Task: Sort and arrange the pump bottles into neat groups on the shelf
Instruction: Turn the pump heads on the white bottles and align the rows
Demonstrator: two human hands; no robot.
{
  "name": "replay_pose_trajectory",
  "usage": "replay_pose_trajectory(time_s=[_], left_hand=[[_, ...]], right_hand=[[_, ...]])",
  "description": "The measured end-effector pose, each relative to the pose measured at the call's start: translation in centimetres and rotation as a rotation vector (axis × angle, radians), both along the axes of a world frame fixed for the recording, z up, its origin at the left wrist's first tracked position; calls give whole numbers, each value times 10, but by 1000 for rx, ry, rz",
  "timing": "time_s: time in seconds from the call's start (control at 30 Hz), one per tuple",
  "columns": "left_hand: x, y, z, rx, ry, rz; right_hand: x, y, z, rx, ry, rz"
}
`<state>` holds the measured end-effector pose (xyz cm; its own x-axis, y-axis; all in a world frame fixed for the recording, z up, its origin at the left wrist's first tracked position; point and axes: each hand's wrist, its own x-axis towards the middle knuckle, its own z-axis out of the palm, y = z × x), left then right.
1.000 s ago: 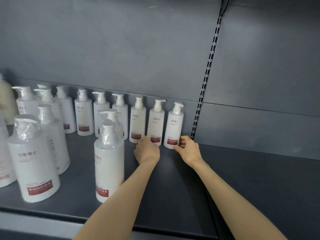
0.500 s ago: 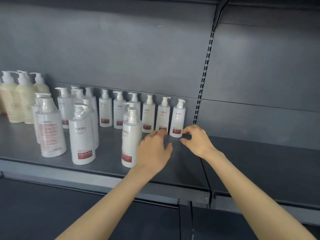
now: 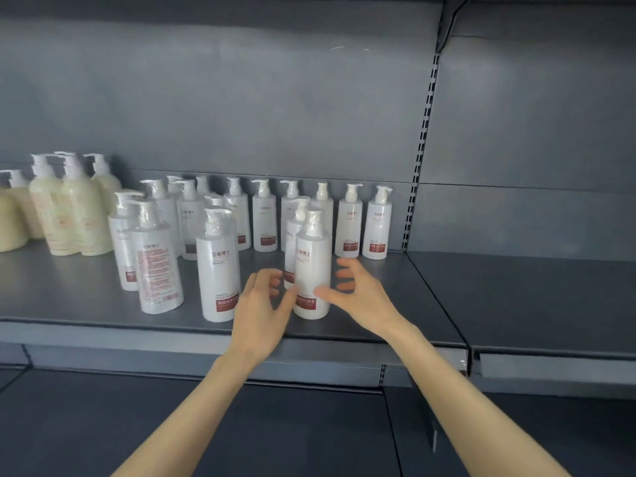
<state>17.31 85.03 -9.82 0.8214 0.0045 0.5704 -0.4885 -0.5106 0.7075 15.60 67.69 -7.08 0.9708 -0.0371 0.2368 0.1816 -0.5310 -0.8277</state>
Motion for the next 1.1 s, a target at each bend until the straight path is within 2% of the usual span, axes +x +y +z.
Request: replay_pose_trajectory(time_s=[0.2, 0.5, 0.77, 0.93, 1.1], left_hand=[[24, 10, -8, -53, 85, -131], [75, -9, 8, -90, 410, -353], [99, -39, 9, 144, 368, -162], [120, -56, 9, 157, 527, -308], [132, -67, 11, 96, 503, -375]], right_hand=[[8, 24, -12, 114, -59, -77], [14, -6, -9, 90, -57, -215], [38, -34, -8, 21, 28, -284], [53, -49, -9, 6, 56, -278], [71, -59, -8, -18, 21, -315]])
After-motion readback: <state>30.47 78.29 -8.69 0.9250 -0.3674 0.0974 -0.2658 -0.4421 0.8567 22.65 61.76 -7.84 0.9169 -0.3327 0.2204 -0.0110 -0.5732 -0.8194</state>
